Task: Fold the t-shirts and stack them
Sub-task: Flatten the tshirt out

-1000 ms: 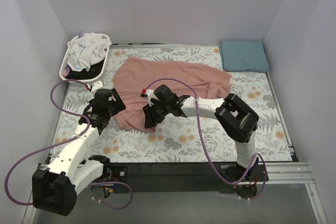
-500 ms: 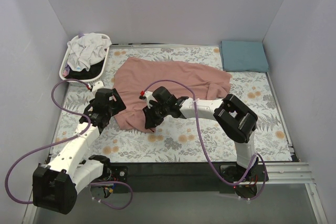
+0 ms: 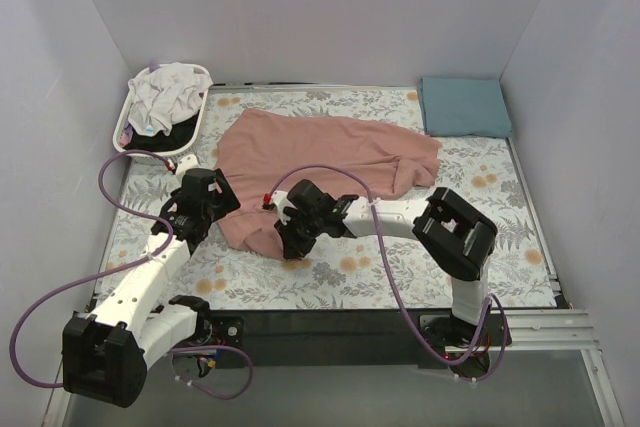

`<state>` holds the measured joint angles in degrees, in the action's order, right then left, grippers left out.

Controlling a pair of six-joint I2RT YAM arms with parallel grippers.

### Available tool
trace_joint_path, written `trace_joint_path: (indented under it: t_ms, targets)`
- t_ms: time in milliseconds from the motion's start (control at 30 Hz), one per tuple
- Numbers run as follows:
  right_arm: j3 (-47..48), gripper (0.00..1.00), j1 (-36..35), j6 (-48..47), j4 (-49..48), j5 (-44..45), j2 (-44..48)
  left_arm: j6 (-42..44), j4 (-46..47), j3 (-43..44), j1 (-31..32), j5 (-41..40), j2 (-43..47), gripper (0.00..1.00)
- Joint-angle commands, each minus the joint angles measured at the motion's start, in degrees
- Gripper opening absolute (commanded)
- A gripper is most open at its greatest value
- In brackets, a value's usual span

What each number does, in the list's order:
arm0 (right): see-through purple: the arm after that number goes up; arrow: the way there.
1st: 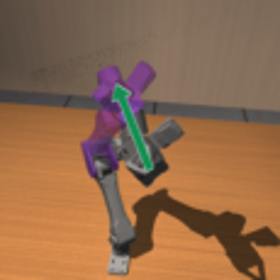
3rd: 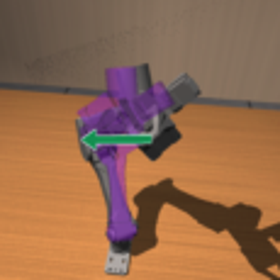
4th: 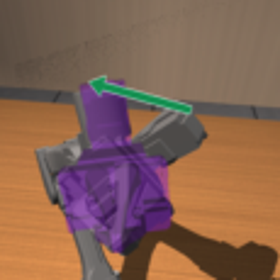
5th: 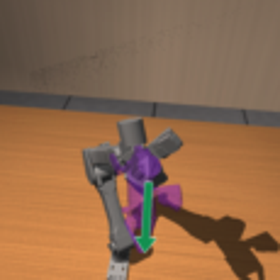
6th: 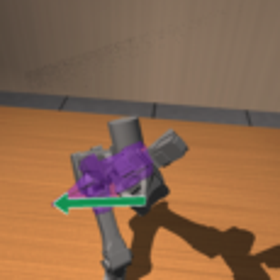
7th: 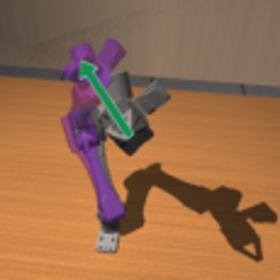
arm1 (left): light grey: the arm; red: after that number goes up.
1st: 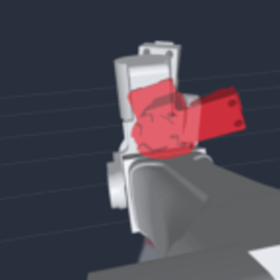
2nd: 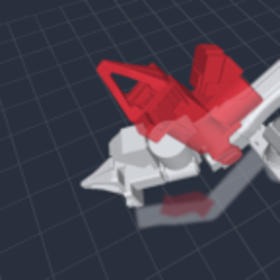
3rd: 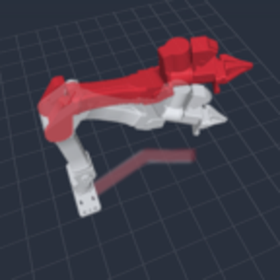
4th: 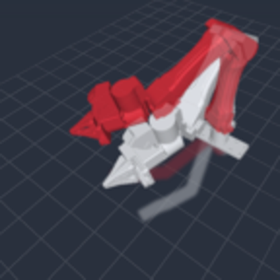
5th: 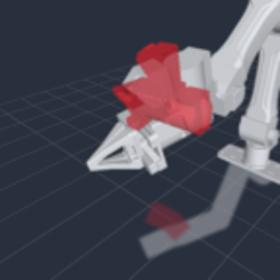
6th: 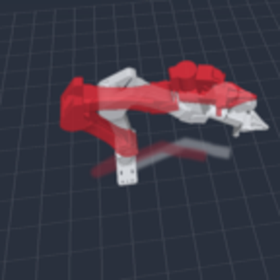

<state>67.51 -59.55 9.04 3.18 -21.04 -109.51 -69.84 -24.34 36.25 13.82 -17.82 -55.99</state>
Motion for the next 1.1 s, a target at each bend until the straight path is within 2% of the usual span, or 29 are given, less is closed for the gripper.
trace_joint_path:
  t_ms: [0, 200, 333, 400, 433, 533, 567, 833, 1067]
  targets:
    - [-1.5, 0.01, -2.67, -6.56, 6.82, 3.01, 6.06, 0.67, 0.87, 0.84, -0.2, -1.34, 0.18, 0.7]
    - [-3.52, 0.02, -7.41, -8.86, 12.54, 5.56, 6.51, 0.76, 0.87, 0.84, -0.11, -1.16, -0.18, 0.7]
    - [-3.17, 0.23, -9.44, -10.88, 16.24, 8.2, 5.98, 0.67, 0.87, 0.84, -0.2, -1.25, -0.26, 0.7]
    - [-1.68, 0.3, -9.53, -10.8, 17.56, 7.07, 6.76, 0.59, 0.87, 0.75, -0.2, -1.25, -0.17, 0.7]
    - [-0.89, 0.39, -9.53, -10.8, 17.39, 6.71, 7.12, 0.59, 0.96, 0.75, -0.2, -1.33, -0.18, 0.7]
    - [2.36, 0.5, -9.1, -10.36, 15.63, 6.36, 8.09, 0.32, 0.87, 0.84, -0.2, -1.34, -0.35, 0.7]
    - [3.67, 0.57, -8.22, -9.75, 12.5, 5.4, 7.48, 0.32, 0.87, 0.84, -0.2, -1.51, -0.44, 0.7]
    - [7.98, 0.54, -2.94, -6.58, 1.14, 2.06, 2.47, -0.2, 0.78, 0.66, -0.38, -3.09, 0.53, 0.7]
    - [12.82, 0.47, -0.83, -8.07, -2.56, -4.44, -5.96, -0.29, 0.87, 0.93, -0.9, -2.66, 0.09, 0.7]
